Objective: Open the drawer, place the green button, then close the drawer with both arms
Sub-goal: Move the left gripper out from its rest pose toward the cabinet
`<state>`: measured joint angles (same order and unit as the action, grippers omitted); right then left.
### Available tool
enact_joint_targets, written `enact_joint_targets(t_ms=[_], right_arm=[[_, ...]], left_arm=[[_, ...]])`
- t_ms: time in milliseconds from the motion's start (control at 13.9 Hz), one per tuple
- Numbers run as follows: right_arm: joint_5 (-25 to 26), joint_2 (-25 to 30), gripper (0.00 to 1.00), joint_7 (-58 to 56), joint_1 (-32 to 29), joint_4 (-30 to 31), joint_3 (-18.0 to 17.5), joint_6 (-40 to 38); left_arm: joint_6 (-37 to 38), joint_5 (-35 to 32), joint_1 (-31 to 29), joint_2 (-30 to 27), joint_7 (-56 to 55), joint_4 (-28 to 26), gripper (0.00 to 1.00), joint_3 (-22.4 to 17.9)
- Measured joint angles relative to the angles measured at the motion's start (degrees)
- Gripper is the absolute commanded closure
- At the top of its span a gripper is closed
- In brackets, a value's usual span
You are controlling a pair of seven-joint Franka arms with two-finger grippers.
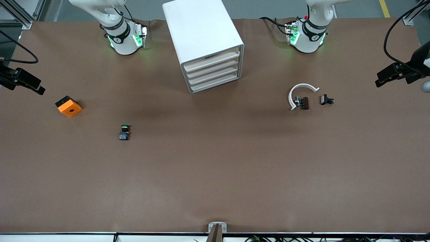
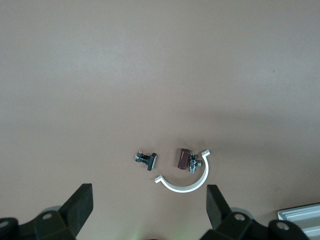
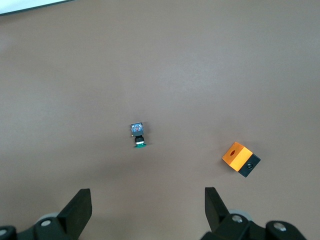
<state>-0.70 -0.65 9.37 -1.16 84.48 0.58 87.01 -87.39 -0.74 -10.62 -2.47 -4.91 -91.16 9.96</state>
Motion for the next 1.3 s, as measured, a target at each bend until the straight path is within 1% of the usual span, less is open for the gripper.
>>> enact_joint_targets(t_ms=[432, 576, 792, 864, 1008, 1152, 1296], right_arm=[[0.0, 0.0, 0.0, 0.0, 0.0, 0.0, -0.13, -0.01], [0.0, 0.0, 0.0, 0.0, 0.0, 0.0, -0.13, -0.01], [0.0, -0.01, 0.0, 0.0, 0.0, 0.0, -0.13, -0.01], [0.0, -0.02, 0.0, 0.0, 0.0, 0.0, -0.13, -0.01], [0.0, -0.02, 0.0, 0.0, 0.0, -0.01, -0.14, -0.01], [0.0, -0.03, 0.0, -0.01, 0.01, -0.01, -0.17, -0.01], [0.0, -0.03, 0.0, -0.01, 0.01, -0.01, -0.22, -0.01]], left_arm=[[0.19, 0.0, -0.01, 0.77, -0.02, 0.3, 0.0, 0.0], [0.27, -0.02, -0.08, 3.2, -0.02, 0.26, 0.0, -0.02], [0.18, 0.01, 0.34, 8.96, -0.74, 0.32, 0.0, 0.1], [0.1, 0.02, 0.77, 11.04, -3.23, 0.41, 0.0, 0.38], [-0.05, 0.12, 3.45, 15.36, -12.73, 0.66, 0.0, 0.86], [-0.28, 0.15, 8.52, 20.39, -24.06, 1.51, 0.0, 1.29], [-0.69, 0.16, 13.83, 26.24, -35.17, 3.9, 0.0, 1.47]])
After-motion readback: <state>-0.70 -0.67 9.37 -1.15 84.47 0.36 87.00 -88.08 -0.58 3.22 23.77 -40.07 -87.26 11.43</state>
